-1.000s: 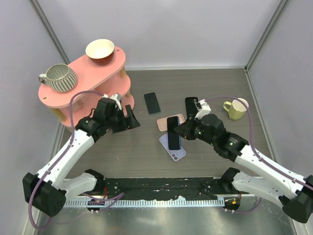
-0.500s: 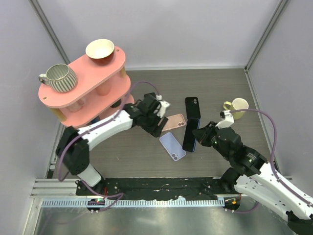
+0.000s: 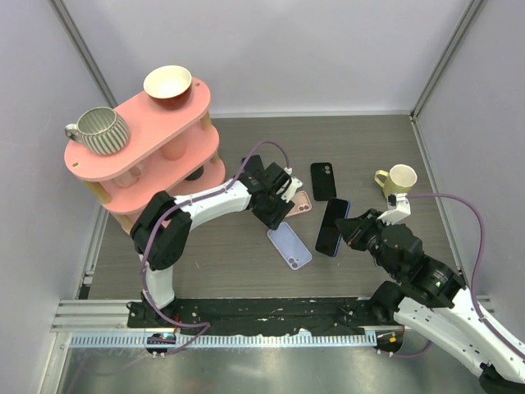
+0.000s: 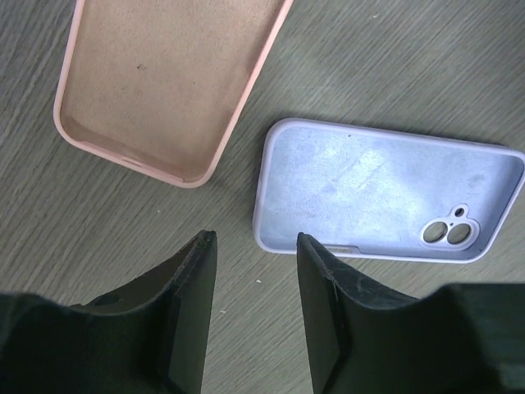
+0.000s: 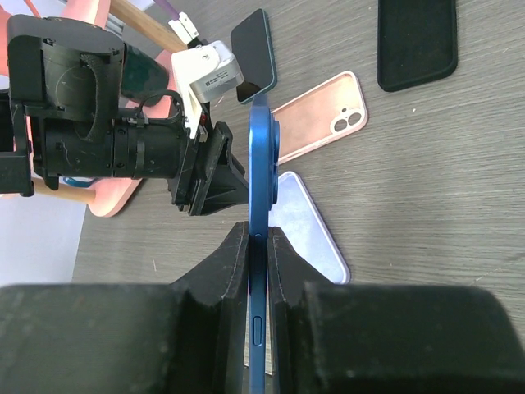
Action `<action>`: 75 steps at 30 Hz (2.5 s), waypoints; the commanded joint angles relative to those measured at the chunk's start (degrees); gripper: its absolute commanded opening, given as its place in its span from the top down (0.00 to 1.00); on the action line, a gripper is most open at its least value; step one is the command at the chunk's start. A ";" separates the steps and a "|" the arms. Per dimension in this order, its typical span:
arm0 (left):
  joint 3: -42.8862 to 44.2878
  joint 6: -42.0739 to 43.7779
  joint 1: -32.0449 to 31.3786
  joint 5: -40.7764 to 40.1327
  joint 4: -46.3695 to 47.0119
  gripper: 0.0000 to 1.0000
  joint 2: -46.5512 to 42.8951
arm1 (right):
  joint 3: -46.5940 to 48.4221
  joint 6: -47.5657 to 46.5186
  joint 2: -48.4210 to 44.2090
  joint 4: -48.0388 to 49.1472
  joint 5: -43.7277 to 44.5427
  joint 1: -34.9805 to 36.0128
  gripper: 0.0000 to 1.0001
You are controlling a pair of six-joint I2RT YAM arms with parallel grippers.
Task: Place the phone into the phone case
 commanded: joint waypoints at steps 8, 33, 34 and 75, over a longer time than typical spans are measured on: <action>-2.16 -2.69 1.25 -1.11 6.14 0.55 -0.06 | 0.86 2.01 -1.45 1.99 2.65 -0.08 0.99; -6.11 -8.75 2.57 4.96 6.15 0.83 0.74 | 0.07 3.51 -1.28 2.60 1.42 -0.08 0.99; -7.51 -9.80 2.66 6.35 6.41 0.84 0.56 | 0.07 3.51 -1.37 2.60 1.33 -0.08 0.99; -38.17 -89.07 -9.67 -32.69 6.58 0.25 -37.93 | -11.96 18.52 2.32 16.55 -8.68 0.01 0.99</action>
